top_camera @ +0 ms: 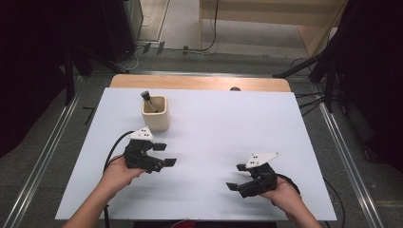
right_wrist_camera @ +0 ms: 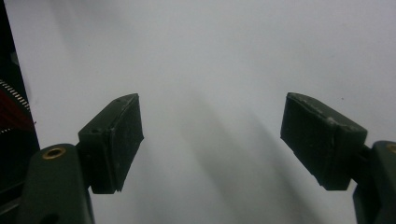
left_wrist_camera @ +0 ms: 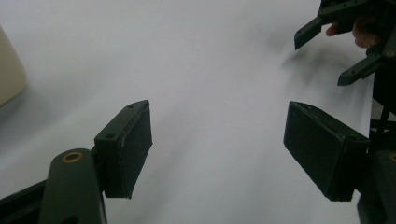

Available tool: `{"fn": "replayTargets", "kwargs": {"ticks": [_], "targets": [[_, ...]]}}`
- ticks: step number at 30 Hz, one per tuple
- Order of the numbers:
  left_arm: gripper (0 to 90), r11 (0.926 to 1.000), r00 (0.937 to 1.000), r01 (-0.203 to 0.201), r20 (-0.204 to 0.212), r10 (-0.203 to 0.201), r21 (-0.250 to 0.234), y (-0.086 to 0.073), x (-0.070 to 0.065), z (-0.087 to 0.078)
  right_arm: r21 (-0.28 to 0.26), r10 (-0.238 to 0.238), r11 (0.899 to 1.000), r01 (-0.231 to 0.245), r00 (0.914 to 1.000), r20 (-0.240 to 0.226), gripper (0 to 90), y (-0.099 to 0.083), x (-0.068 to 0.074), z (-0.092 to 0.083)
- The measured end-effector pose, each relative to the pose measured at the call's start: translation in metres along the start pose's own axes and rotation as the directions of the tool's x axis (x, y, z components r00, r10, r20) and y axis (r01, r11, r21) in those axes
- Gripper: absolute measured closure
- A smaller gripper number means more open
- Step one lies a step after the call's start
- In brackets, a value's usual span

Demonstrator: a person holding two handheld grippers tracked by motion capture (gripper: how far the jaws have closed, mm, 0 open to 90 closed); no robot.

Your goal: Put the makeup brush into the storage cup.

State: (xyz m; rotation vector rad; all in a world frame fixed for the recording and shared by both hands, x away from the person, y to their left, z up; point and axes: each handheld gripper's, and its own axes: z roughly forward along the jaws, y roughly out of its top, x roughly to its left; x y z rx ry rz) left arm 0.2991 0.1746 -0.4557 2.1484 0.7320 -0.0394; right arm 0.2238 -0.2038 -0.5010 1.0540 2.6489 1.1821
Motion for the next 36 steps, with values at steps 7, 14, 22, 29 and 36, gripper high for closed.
{"fn": "replayTargets", "kwargs": {"ticks": [7, 14, 22, 29, 36], "targets": [[24.3, 0.9997, 1.0, 0.002, 0.004, -0.002, 0.024, -0.011, -0.001, -0.004, 0.002, 0.001, 1.0, -0.001, 1.0, 0.005, 22.3, 0.0, 0.0, 0.0], [25.2, 0.9972, 0.9987, -0.036, -0.034, 0.038, 0.066, -0.019, -0.002, -0.006, 0.003, 0.001, 1.0, -0.001, 1.0, 0.007, 22.3, 0.0, -0.001, 0.0], [25.2, 0.9944, 0.9981, -0.033, -0.048, 0.038, 0.1, -0.028, 0.0, -0.01, 0.004, 0.004, 1.0, -0.004, 1.0, 0.006, 22.3, 0.0, -0.001, 0.0], [25.2, 0.9909, 0.9956, -0.064, -0.061, 0.071, 0.118, -0.038, -0.004, -0.018, 0.001, 0.006, 1.0, -0.006, 0.9999, 0.011, 22.3, 0.0, -0.002, -0.001], [25.2, 0.9908, 0.9952, -0.056, -0.073, 0.066, 0.123, -0.043, -0.005, -0.024, 0.004, 0.008, 1.0, -0.009, 0.9999, 0.014, 22.3, 0.0, -0.003, 0.0]]}}
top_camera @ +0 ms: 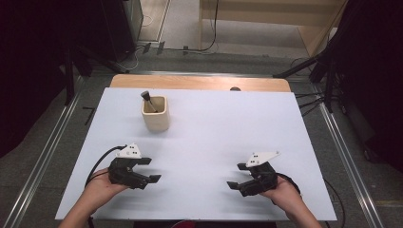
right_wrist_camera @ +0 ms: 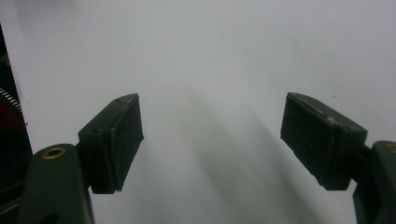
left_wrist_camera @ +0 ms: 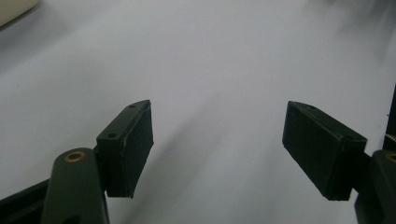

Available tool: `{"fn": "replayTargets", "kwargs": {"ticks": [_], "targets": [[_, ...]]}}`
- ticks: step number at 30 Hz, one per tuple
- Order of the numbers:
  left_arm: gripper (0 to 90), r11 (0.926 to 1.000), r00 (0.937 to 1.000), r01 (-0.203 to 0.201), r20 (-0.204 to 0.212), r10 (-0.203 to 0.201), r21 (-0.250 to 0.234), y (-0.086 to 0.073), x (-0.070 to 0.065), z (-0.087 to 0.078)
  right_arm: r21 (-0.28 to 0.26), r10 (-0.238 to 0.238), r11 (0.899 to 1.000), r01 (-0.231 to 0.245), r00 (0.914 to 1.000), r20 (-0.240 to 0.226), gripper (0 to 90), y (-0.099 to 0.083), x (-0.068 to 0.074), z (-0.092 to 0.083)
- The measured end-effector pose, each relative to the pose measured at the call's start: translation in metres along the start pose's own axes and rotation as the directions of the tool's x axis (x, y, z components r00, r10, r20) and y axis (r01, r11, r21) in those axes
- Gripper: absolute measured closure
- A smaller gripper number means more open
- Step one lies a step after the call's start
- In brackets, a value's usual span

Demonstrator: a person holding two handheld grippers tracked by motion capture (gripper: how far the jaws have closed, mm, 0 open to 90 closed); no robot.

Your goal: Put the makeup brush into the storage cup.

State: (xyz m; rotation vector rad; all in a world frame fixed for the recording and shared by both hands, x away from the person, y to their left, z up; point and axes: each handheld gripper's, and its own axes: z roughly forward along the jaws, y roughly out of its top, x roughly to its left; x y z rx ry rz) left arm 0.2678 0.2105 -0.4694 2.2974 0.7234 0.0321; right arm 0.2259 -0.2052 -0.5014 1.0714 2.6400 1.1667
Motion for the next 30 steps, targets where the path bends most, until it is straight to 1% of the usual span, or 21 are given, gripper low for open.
{"fn": "replayTargets", "kwargs": {"ticks": [7, 13, 20, 27, 30], "targets": [[25.2, 1.0, 1.0, -0.006, -0.001, 0.006, 0.003, -0.0003, -0.0003, 0.0014, 0.001, 0.0, 1.0, 0.0, 1.0, 0.001, 22.3, -0.0001, -0.0009, 0.0004], [25.2, 0.9998, 0.9998, -0.017, -0.013, 0.017, 0.013, 0.0, -0.0011, 0.0032, 0.0, 0.004, 1.0, -0.004, 1.0, 0.006, 22.3, -0.0005, -0.0017, -0.0002], [25.3, 0.9996, 0.9997, -0.021, -0.015, 0.021, 0.017, -0.0003, -0.0015, 0.0036, 0.003, 0.005, 1.0, -0.005, 1.0, 0.008, 22.3, -0.0006, -0.0018, 0.0003], [25.3, 0.9992, 0.9995, -0.021, -0.023, 0.022, 0.033, -0.001, -0.0008, 0.005, 0.005, 0.002, 1.0, -0.002, 1.0, 0.008, 22.3, -0.0007, -0.0019, 0.0005], [25.3, 0.9989, 0.9995, -0.025, -0.018, 0.026, 0.039, -0.0014, -0.0006, 0.0053, 0.008, -0.001, 1.0, 0.001, 1.0, 0.005, 22.3, -0.0008, -0.0017, 0.0007]]}}
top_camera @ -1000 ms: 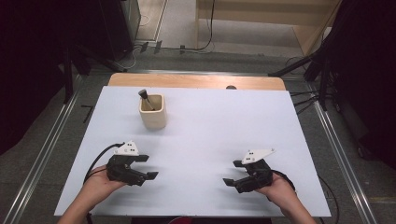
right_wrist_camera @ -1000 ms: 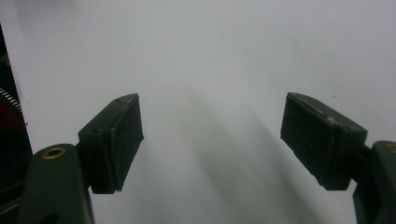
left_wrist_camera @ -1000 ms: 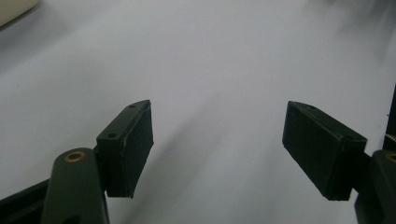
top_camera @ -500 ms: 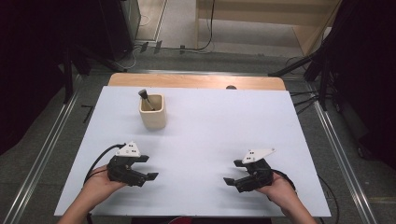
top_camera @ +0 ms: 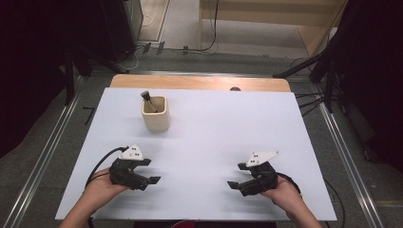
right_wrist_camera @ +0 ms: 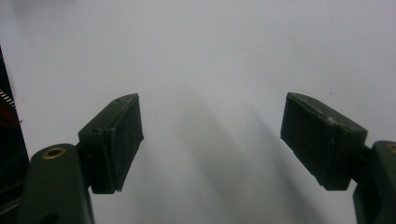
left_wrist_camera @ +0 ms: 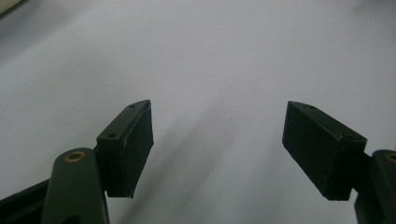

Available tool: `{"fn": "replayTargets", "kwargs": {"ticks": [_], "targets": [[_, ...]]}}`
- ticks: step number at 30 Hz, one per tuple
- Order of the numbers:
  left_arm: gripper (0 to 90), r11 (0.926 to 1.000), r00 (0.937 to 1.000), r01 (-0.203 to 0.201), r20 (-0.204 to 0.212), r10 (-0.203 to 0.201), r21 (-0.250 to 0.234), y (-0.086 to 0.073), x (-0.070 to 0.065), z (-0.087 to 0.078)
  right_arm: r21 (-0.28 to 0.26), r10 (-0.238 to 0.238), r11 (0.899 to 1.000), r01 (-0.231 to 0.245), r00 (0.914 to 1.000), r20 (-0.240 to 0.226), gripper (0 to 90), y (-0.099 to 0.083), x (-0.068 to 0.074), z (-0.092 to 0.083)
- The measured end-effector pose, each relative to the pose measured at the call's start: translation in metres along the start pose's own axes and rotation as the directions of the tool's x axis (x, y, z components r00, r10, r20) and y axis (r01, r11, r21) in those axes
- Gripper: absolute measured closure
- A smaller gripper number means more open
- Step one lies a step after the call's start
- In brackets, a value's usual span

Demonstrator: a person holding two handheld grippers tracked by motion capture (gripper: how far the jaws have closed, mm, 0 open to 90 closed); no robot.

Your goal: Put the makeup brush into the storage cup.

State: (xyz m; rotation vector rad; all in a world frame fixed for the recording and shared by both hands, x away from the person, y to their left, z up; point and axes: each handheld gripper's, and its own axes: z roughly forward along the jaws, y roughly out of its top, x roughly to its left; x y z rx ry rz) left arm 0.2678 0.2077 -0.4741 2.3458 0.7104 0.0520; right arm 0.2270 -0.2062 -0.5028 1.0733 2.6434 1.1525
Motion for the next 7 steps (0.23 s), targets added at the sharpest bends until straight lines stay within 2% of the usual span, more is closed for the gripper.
{"fn": "replayTargets", "kwargs": {"ticks": [7], "targets": [[25.3, 0.9999, 1.0, 0.005, 0.0, -0.005, 0.009, -0.0005, 0.0003, 0.0023, -0.005, -0.011, 1.0, 0.011, 0.9999, -0.007, 22.4, -0.0001, -0.0002, 0.0008]]}}
